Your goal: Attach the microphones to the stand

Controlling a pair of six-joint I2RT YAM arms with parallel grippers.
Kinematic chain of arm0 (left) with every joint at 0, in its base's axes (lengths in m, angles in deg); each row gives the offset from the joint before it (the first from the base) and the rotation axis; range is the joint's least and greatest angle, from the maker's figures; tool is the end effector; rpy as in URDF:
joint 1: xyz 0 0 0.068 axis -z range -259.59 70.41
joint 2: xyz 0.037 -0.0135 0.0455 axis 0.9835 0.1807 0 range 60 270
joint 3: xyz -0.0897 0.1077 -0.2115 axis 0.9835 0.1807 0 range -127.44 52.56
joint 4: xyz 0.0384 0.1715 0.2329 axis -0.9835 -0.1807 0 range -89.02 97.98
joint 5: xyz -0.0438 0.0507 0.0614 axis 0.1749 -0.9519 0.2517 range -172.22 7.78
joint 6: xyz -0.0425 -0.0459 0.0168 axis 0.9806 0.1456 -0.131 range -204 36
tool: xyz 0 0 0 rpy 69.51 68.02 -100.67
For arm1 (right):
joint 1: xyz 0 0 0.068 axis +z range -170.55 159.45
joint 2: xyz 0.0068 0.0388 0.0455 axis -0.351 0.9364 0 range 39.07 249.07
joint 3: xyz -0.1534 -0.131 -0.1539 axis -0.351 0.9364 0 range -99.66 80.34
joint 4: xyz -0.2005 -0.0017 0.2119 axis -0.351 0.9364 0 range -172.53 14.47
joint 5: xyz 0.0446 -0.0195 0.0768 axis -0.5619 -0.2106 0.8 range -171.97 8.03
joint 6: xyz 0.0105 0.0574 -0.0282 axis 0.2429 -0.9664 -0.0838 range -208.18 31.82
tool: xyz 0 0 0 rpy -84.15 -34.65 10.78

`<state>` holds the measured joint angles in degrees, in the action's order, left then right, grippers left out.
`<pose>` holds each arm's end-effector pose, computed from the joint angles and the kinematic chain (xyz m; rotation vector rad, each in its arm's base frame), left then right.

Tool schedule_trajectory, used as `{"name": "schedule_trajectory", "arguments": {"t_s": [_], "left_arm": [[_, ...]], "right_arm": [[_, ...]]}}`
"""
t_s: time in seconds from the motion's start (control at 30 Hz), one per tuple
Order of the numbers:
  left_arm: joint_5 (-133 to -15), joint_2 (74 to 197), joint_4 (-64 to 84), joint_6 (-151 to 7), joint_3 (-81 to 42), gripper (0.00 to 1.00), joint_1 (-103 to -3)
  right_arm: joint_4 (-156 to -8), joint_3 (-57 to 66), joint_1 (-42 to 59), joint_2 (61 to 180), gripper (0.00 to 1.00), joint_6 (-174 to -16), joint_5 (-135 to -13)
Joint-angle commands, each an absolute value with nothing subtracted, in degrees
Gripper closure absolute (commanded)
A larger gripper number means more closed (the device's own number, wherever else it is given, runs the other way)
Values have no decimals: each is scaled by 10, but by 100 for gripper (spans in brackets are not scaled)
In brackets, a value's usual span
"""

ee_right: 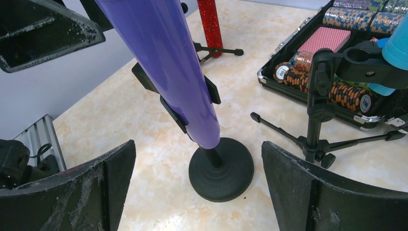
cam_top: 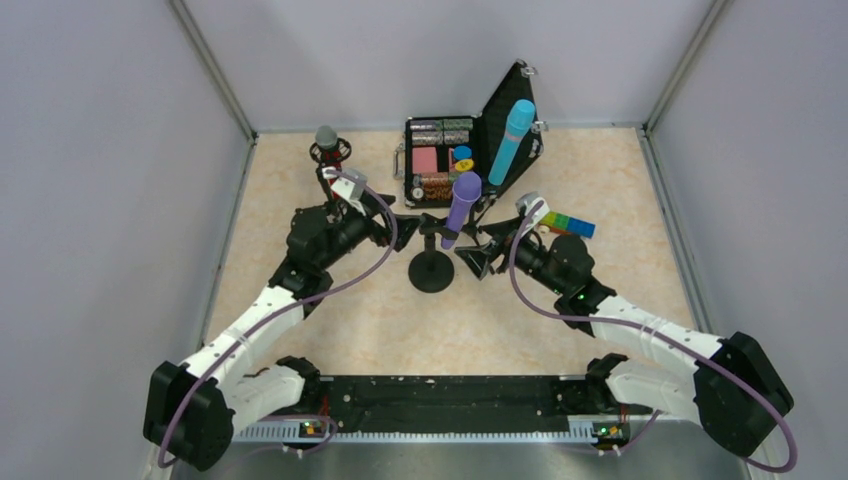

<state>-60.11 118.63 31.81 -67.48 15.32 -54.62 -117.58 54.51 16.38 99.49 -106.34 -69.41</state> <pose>0.2580 -0.1411 0.2820 0.4334 1.5364 -0.8639 0.2212 0.1800 0.2189 -0.4441 1.5783 0.9184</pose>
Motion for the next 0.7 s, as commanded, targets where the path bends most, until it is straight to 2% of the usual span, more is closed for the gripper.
{"name": "schedule_trajectory", "arguments": {"t_s": [0.0, 0.67], "left_arm": [[-599, 1177, 373, -627, 155, 1, -568], [-498, 1232, 446, -468, 211, 1, -700]], "right_arm": [[-1188, 521, 156, 997, 1, -1059, -684], [-1110, 540, 129, 987, 1, -1088, -607]]}}
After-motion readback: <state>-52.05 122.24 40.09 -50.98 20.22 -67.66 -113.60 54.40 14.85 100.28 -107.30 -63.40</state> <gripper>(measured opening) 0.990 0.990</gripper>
